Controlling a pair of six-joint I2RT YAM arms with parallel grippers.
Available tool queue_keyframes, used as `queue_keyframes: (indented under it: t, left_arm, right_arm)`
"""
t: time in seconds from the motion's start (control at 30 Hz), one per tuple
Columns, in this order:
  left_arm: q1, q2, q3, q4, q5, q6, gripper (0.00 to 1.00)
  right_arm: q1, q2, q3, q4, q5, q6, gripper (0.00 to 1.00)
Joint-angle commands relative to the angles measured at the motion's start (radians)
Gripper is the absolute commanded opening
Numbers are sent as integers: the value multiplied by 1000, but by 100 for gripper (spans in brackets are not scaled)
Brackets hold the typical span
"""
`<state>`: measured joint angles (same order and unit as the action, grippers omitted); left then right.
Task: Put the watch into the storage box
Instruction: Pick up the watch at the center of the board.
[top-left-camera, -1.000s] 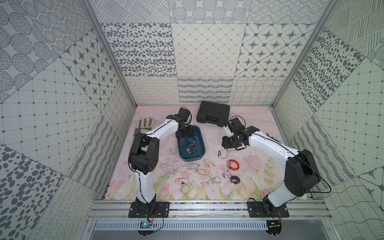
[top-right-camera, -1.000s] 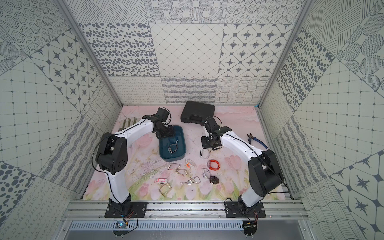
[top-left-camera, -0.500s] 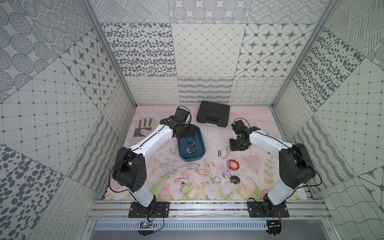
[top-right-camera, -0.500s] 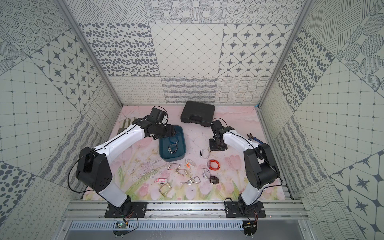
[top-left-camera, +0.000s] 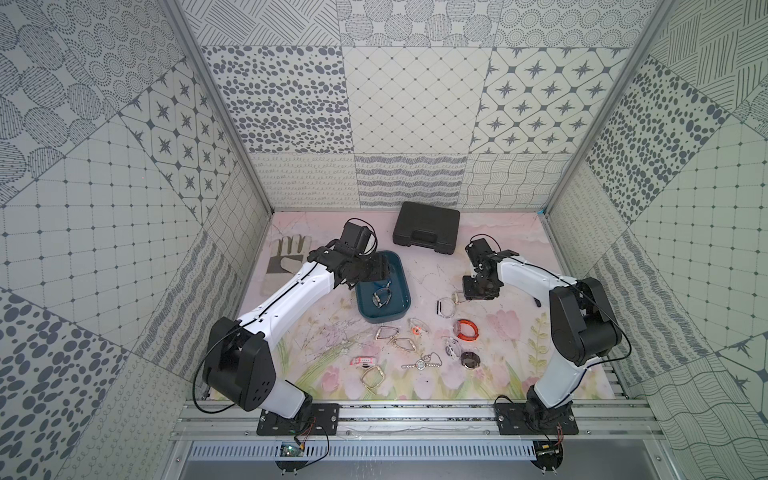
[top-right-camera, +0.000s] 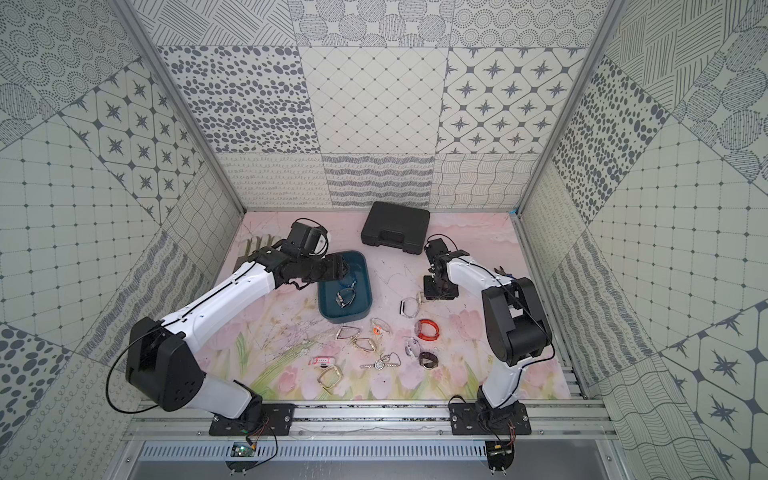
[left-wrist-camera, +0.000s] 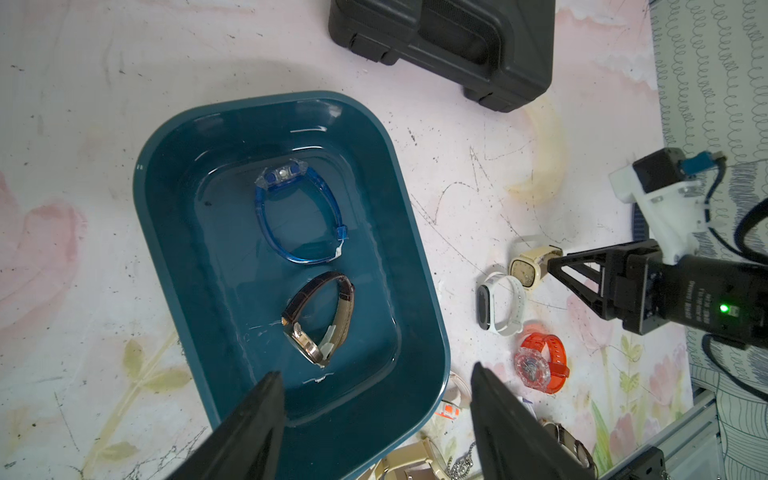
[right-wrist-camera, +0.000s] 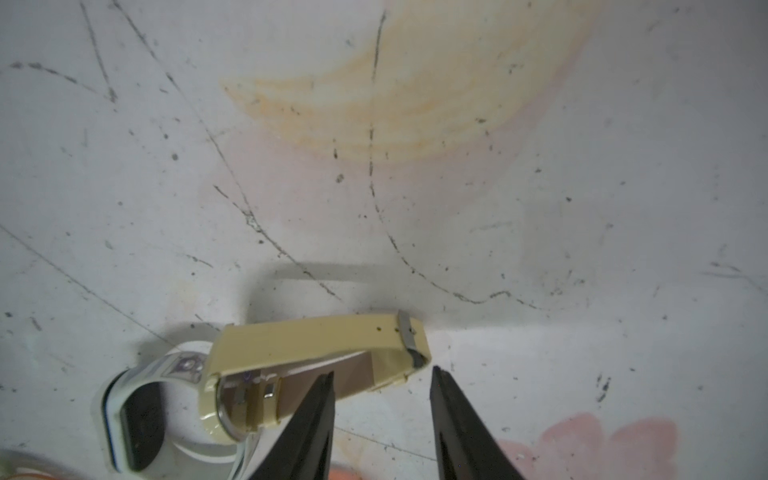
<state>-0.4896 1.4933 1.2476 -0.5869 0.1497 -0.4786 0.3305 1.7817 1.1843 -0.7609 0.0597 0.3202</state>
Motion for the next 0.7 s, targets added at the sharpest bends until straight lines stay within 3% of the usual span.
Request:
queue_keyframes:
  t: [0.0,0.47,0.67]
  left_arm:
    - [-1,-13,-7,39,11,8,74]
    - [-2,-34,-45,48,-9,8,74]
    - [-2,-51,-58,53,-18,2,74]
  right_arm:
    - [-11,25,39,1,15,-21,43]
    - [-27,96,62,15,-8,-45,39]
    - [-27,105,36,44,-31,-50,27]
